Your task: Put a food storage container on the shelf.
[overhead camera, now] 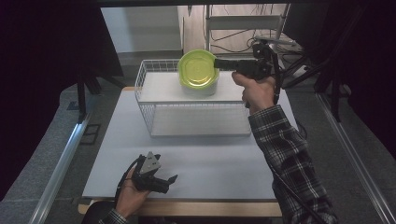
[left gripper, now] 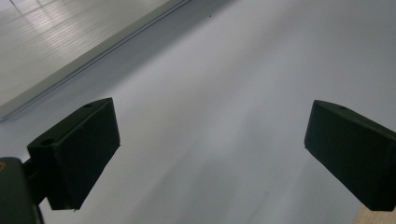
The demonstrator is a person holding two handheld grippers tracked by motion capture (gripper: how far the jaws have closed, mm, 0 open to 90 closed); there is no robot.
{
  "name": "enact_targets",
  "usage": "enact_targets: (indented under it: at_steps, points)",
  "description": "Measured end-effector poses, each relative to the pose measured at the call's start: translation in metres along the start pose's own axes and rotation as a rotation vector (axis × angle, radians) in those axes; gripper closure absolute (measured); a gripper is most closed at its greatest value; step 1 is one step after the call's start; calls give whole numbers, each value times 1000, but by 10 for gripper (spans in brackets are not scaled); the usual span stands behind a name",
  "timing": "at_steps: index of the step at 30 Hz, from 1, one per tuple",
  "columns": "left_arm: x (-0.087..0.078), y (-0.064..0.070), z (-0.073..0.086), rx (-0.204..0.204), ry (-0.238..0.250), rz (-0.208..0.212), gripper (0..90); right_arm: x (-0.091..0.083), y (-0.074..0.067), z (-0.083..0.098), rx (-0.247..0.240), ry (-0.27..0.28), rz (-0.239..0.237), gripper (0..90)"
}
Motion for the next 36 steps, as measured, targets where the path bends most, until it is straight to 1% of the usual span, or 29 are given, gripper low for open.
enact_targets:
  at_steps: [1,2,4,5,7,10,13,14,15,16,17,18,19,21,23,26,29,30,33,36]
  points:
    - [0,0,0,-4,1,2,31,2,1,-2,5,2,7,840]
    - [0,0,0,-3,2,4,31,9,4,-7,16,7,18,840]
    - [0,0,0,1,2,4,31,11,5,-8,20,9,25,840]
    - [0,0,0,1,2,6,31,16,8,-11,32,9,32,840]
    - [0,1,0,4,1,9,31,19,10,-12,35,11,38,840]
    - [0,1,0,7,0,12,31,25,14,-15,52,7,55,839]
    - [0,2,-1,8,1,15,31,28,19,-18,80,10,55,837]
    - [0,2,-1,9,0,15,32,29,20,-19,81,9,71,830]
    - [0,2,-1,9,0,15,31,29,20,-19,81,9,71,830]
    - [1,2,-1,10,0,15,31,30,20,-20,76,6,85,824]
    - [1,2,-1,10,-1,15,32,31,19,-22,48,5,135,810]
    - [1,2,-1,11,-1,15,32,31,19,-22,48,5,135,810]
    - [1,2,-1,12,-2,17,31,34,18,-24,35,5,168,803]
    - [1,2,-1,13,-3,17,31,35,19,-24,33,5,175,799]
    - [1,2,0,14,-5,18,31,37,20,-26,25,3,207,790]
    - [2,2,0,12,-7,20,31,39,22,-26,16,1,242,779]
    - [2,2,0,13,-10,20,31,42,24,-26,22,6,266,753]
    - [2,2,0,14,-10,21,32,44,25,-26,25,9,277,731]
    - [2,2,0,15,-11,23,32,46,26,-26,39,18,278,720]
    - [2,2,0,15,-11,24,32,48,27,-26,30,14,301,712]
Point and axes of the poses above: each handheld gripper's, and its own axes: x roughly forward along the jaws, z roughly out of its underside, y roughly to its right, the point moved 1 cm from there along x, roughly forward along the jaws, and after that the axes turned 4 degrees about z, right-handed, at the moved point
